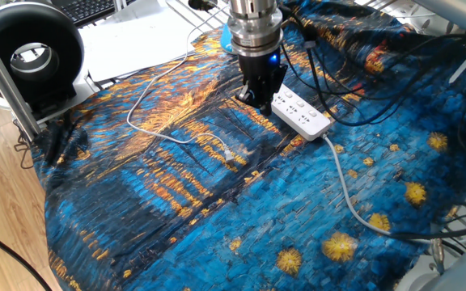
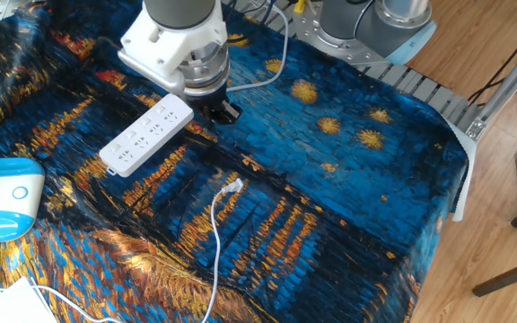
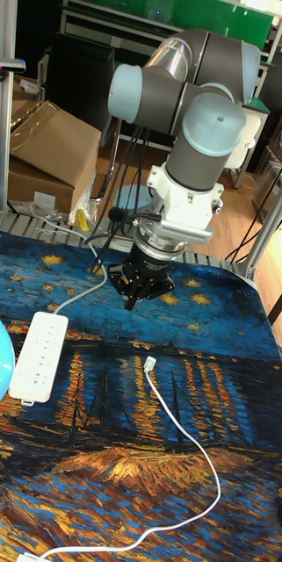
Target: Plug in the power cord of the desk lamp, turn on the socket, and light up the desk lamp
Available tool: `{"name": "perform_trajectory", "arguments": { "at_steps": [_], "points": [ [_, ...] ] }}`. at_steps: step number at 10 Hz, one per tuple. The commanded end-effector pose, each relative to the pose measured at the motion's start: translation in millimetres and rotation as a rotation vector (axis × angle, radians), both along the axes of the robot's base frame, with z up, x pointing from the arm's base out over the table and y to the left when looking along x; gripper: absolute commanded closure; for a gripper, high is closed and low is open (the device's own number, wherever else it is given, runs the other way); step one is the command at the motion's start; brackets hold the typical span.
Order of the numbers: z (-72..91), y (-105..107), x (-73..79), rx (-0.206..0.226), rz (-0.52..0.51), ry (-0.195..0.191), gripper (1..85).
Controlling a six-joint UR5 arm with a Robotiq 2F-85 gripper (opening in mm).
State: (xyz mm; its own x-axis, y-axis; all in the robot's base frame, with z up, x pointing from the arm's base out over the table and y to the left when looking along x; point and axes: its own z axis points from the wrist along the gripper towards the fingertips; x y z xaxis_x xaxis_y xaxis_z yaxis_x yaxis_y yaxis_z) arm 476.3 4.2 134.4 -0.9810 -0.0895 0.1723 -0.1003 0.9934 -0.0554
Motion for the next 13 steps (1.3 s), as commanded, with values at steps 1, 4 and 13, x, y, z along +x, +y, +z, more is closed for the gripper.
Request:
{"name": "perform_trajectory", "arguments": {
  "at_steps": [1,4,13],
  "points": [
    [0.8,17,-2.0,0.084,0.013,0.01,84.3],
    [1.2,23,-3.6,0.103,0.001,0.015,84.3],
    [-68.1,75,93.5,0.185,-0.053,-0.065,46.0]
  ]
}}
